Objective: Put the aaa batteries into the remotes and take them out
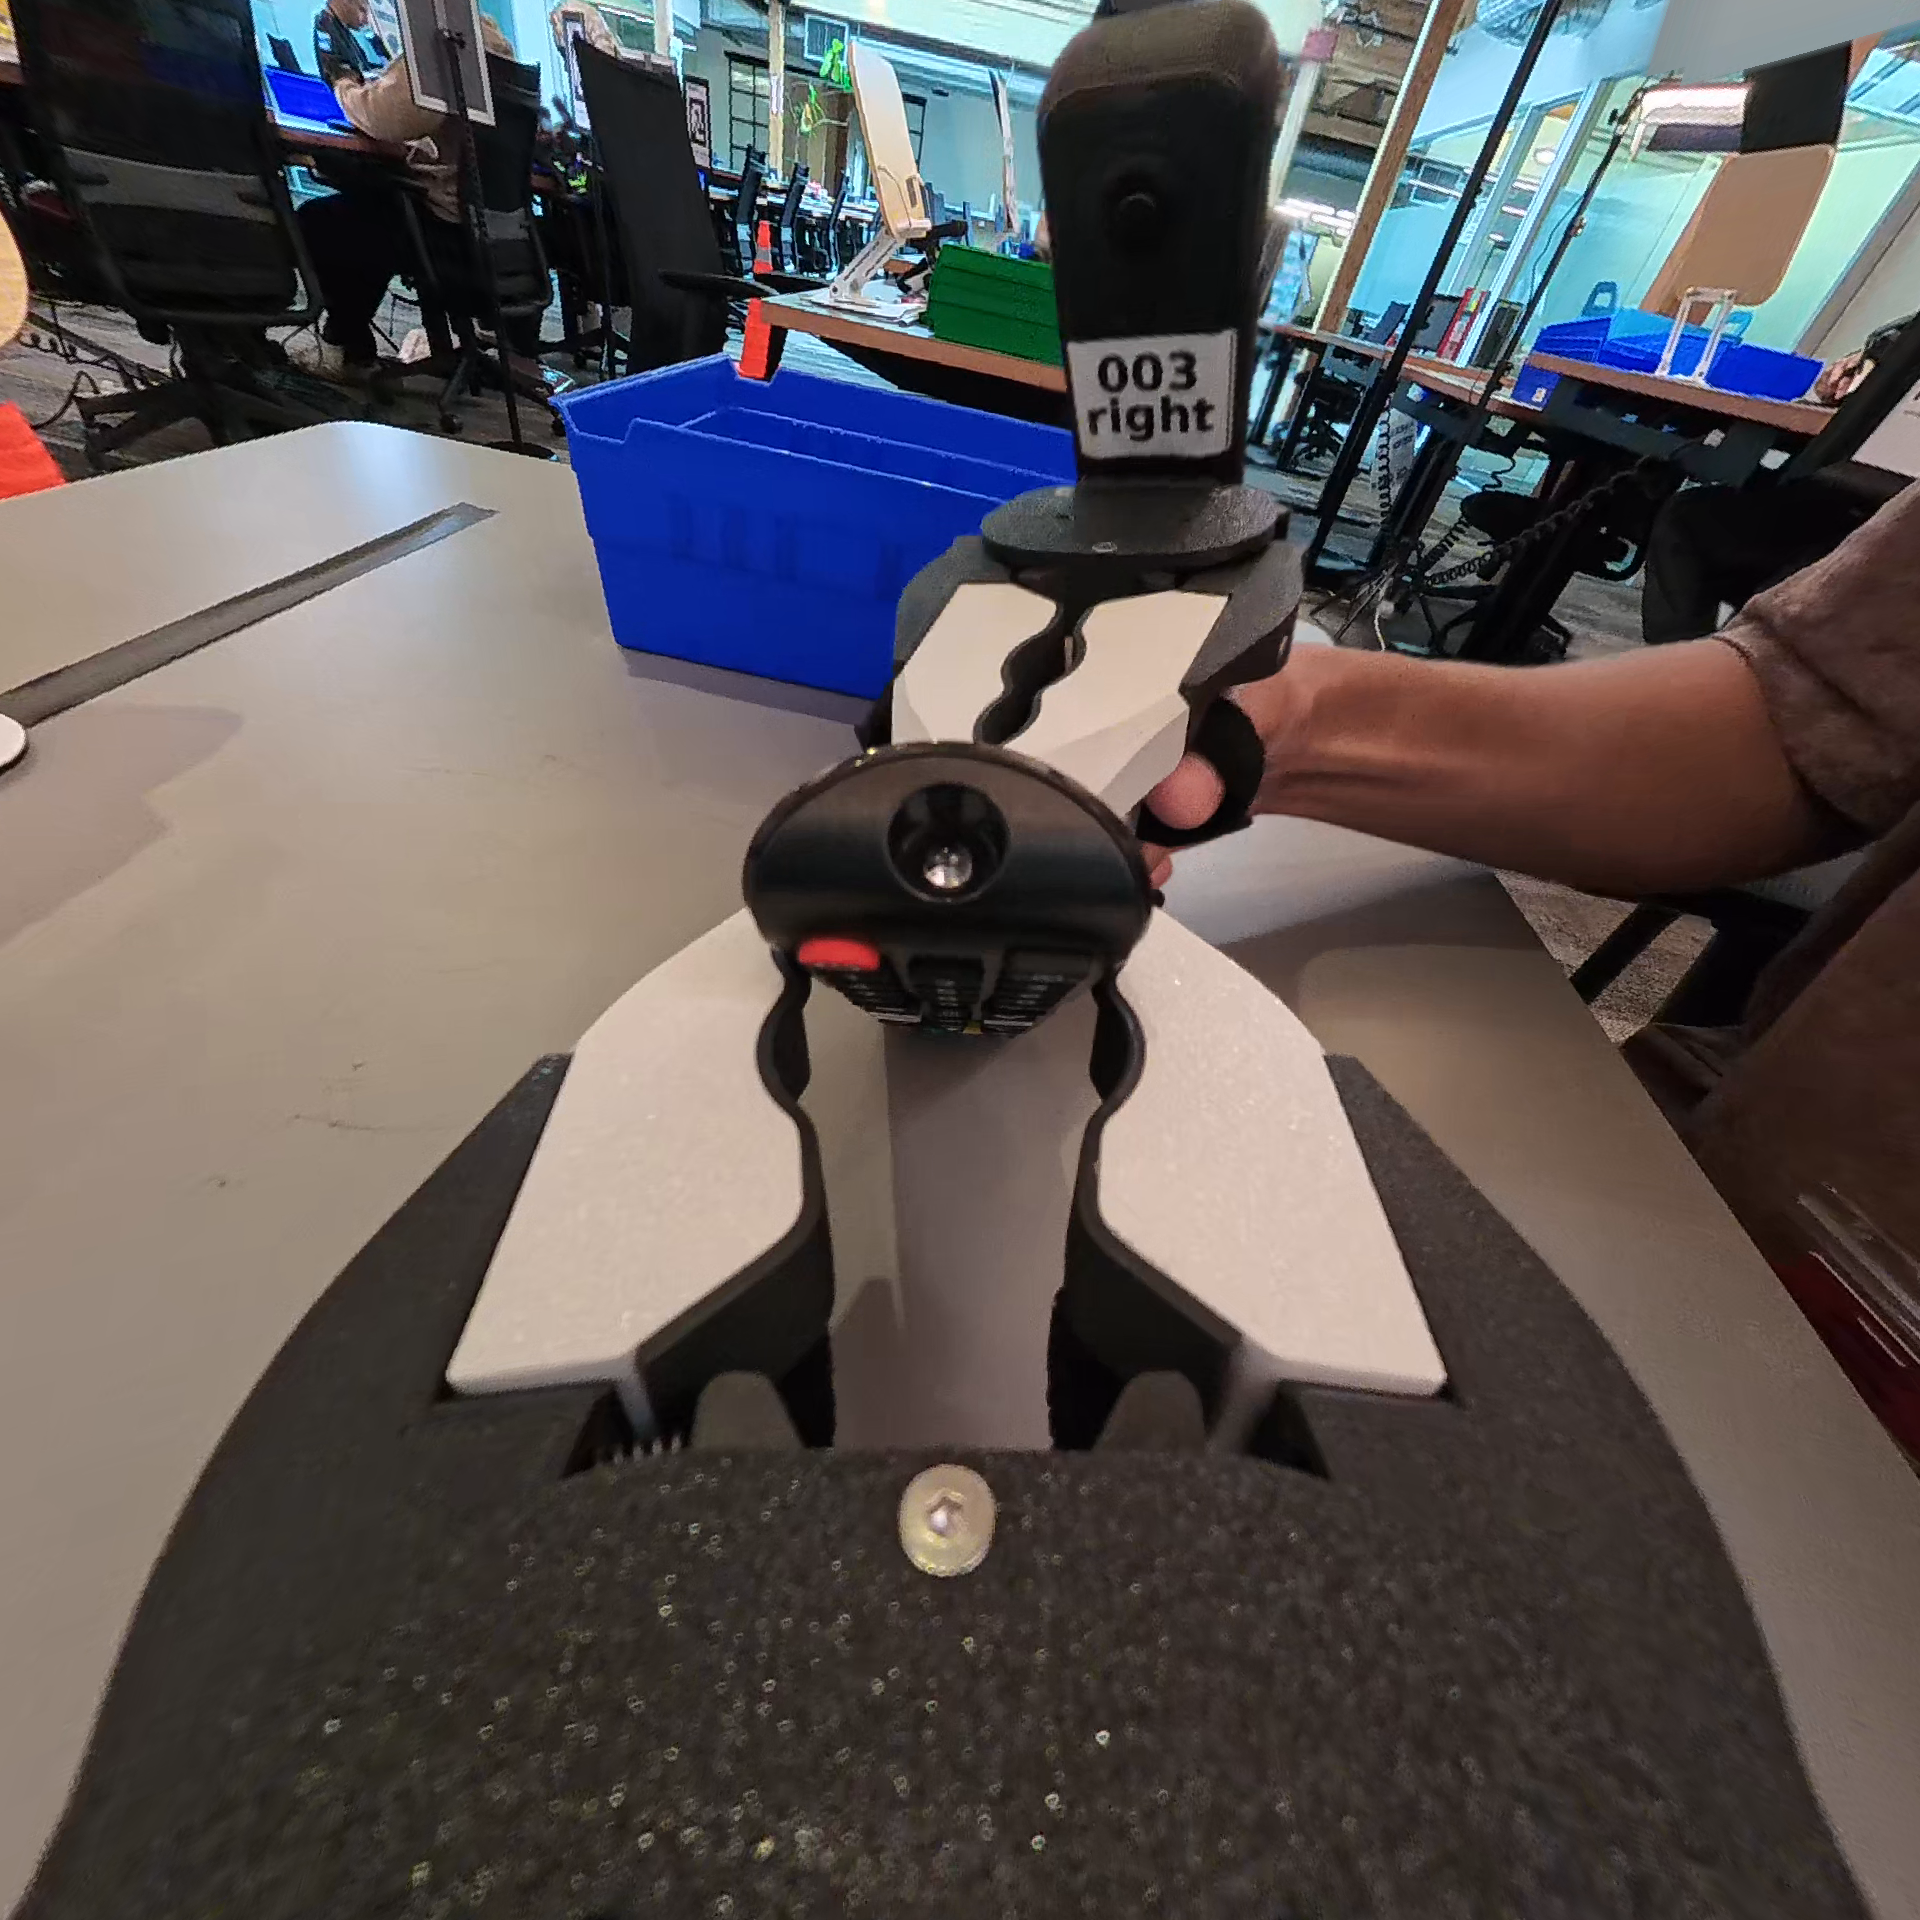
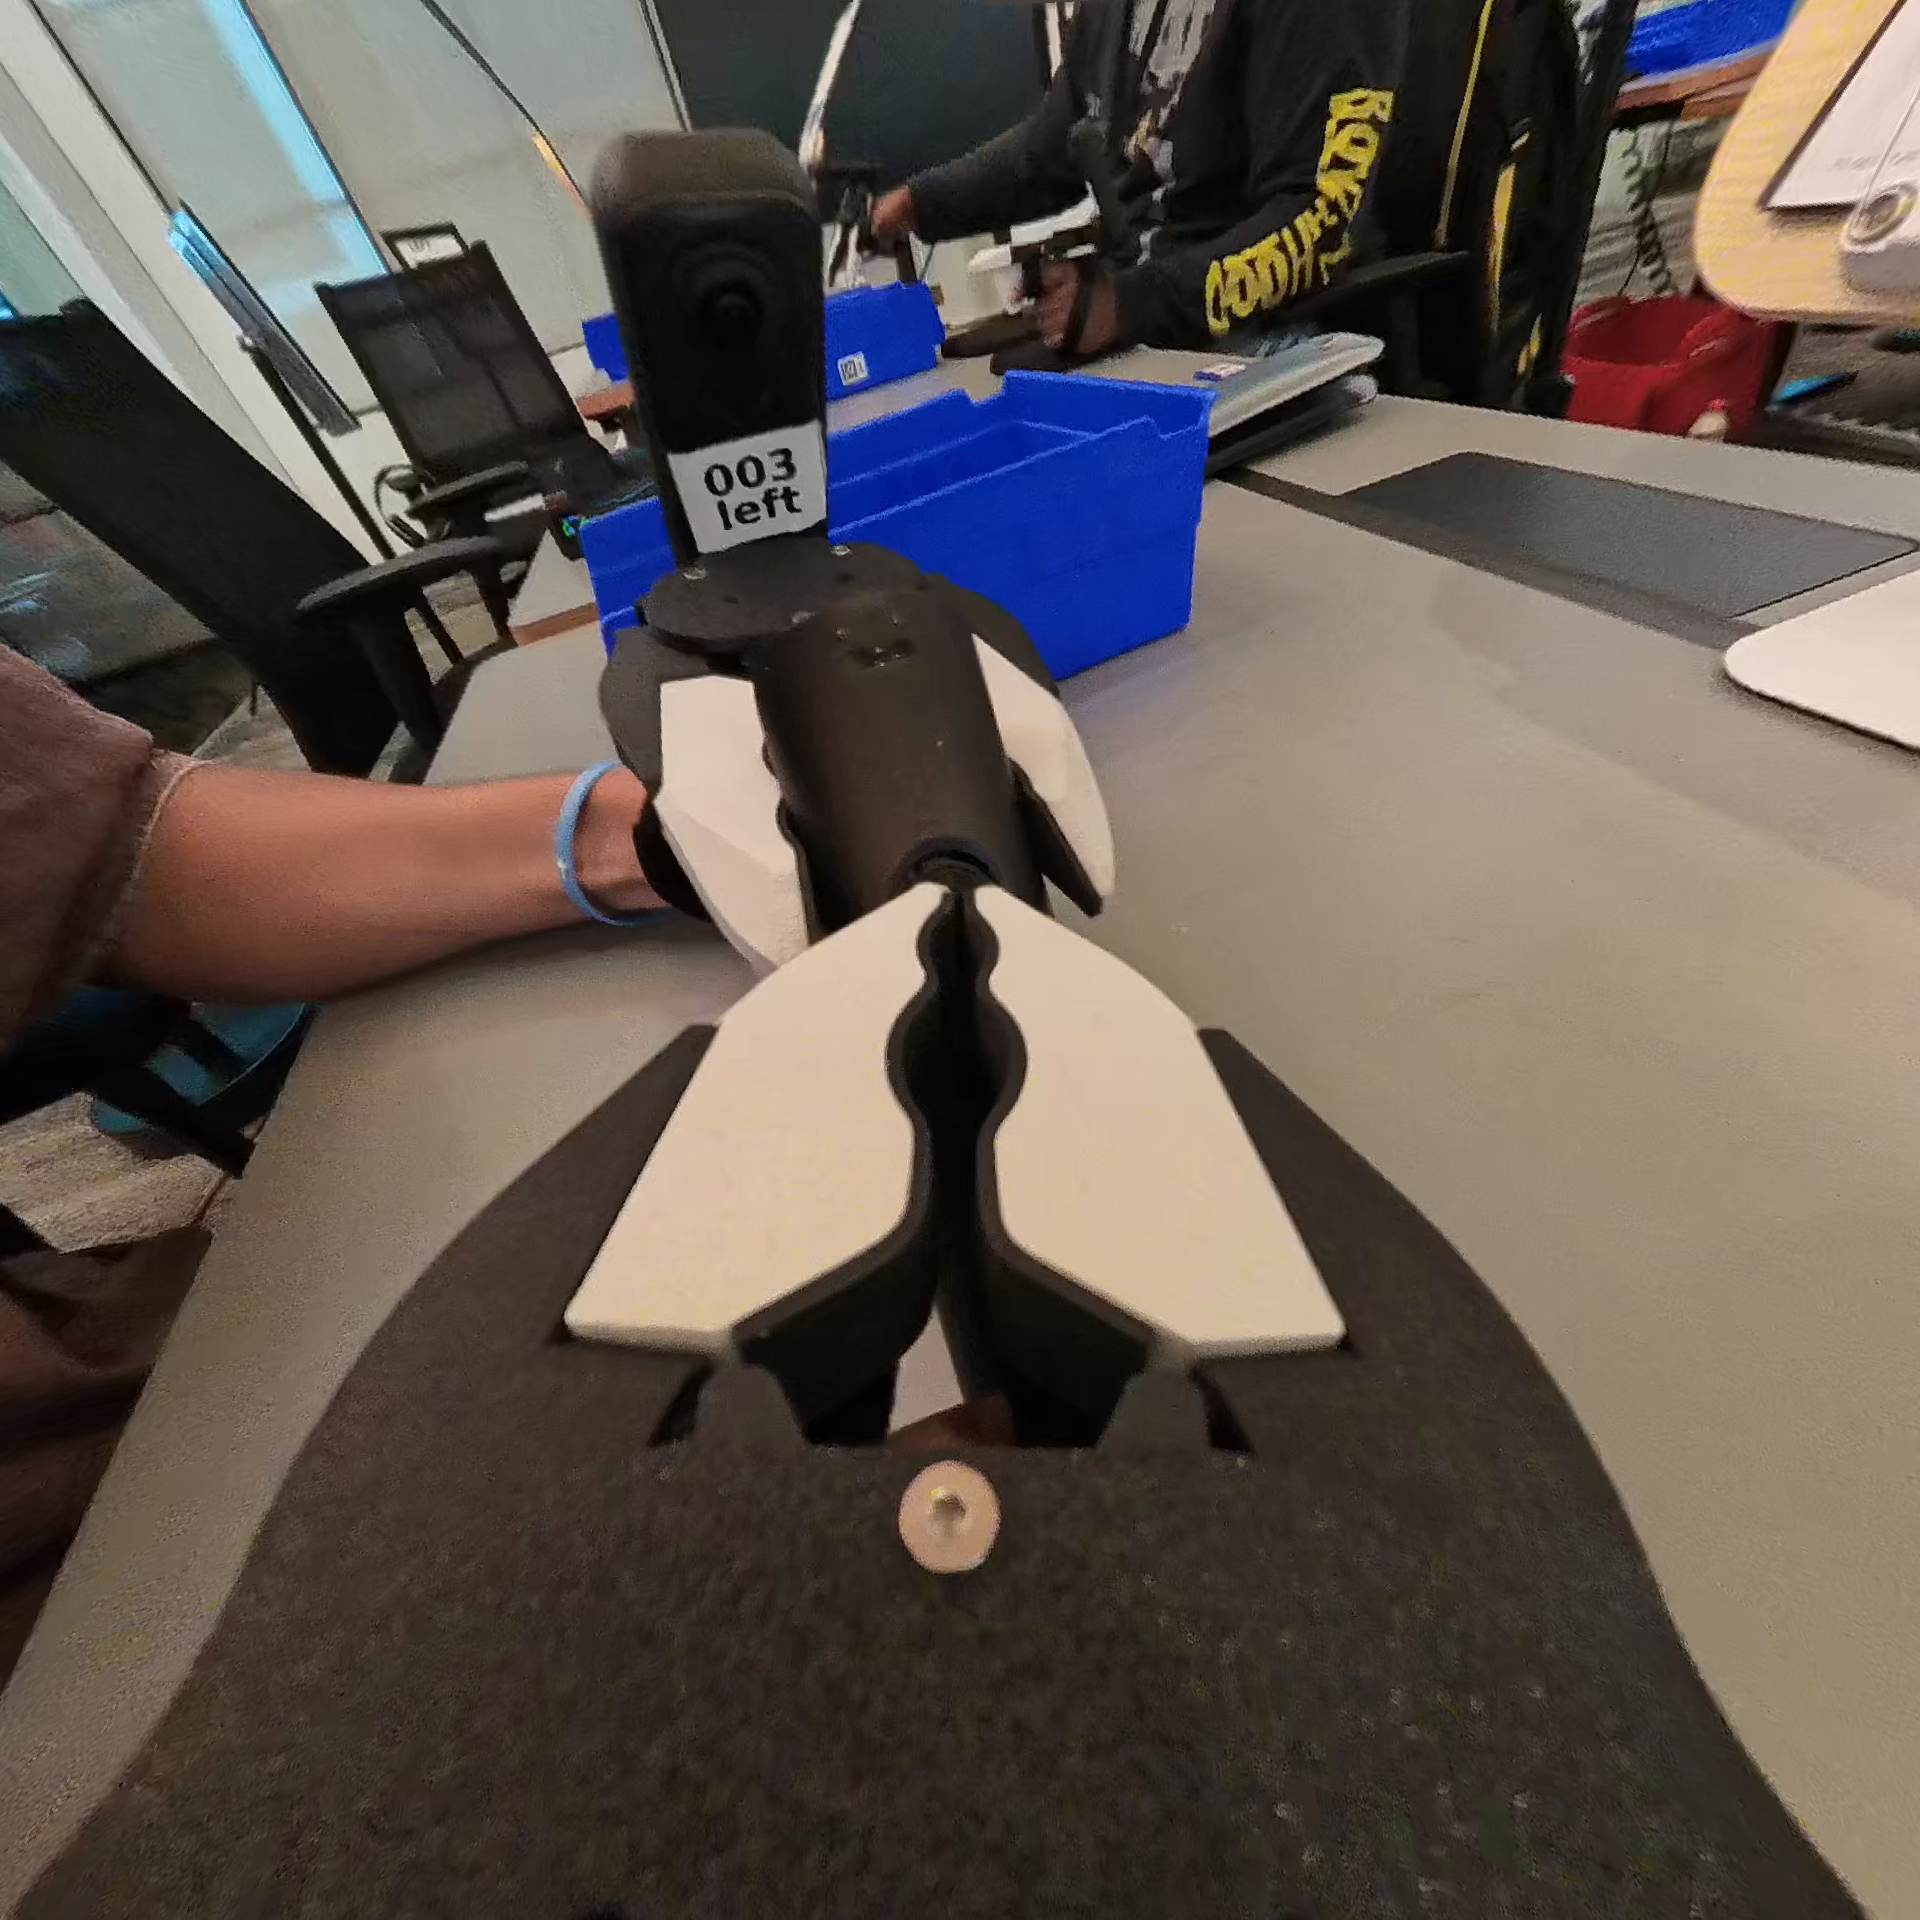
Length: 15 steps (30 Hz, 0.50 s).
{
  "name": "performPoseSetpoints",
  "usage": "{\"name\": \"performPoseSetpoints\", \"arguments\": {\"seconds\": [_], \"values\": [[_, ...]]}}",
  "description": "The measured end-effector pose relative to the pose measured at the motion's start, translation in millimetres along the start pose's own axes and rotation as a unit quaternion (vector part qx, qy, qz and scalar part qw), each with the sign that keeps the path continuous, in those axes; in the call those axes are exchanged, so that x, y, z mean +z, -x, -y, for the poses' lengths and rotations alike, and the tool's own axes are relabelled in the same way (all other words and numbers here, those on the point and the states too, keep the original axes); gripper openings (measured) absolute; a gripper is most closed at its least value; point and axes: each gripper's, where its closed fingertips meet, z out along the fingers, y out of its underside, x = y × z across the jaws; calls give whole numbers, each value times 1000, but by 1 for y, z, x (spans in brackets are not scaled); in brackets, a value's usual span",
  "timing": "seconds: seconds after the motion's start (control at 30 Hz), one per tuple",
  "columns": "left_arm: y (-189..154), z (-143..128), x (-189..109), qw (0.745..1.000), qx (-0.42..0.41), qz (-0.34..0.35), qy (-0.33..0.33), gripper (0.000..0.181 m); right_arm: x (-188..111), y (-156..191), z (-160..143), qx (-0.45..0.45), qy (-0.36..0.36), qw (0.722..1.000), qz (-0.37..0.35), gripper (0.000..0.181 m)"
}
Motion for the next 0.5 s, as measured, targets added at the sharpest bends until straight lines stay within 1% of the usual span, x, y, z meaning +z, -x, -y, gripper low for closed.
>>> {"name": "performPoseSetpoints", "arguments": {"seconds": [0.07, 0.17, 0.3, 0.4, 0.5], "values": [[-1, -1, 0, 1000, 4, -1, 2, 52, 0, 1, -1, 7, 17, 1000, 13, 0], [0, -1, 0, 1000, 0, -2, 2, 52, 0, 1, -2, -10, 34, 999, 19, 1], [0, -1, 0, 1000, -1, -2, 2, 52, 1, 7, -1, 4, 35, 998, 47, 1], [2, -2, 0, 1000, -6, 3, 5, 52, 2, 4, -1, -28, 56, 998, 17, 1], [0, -3, 1, 1000, 0, 4, 8, 52, 2, 6, -2, -5, 47, 998, 28, 1]]}}
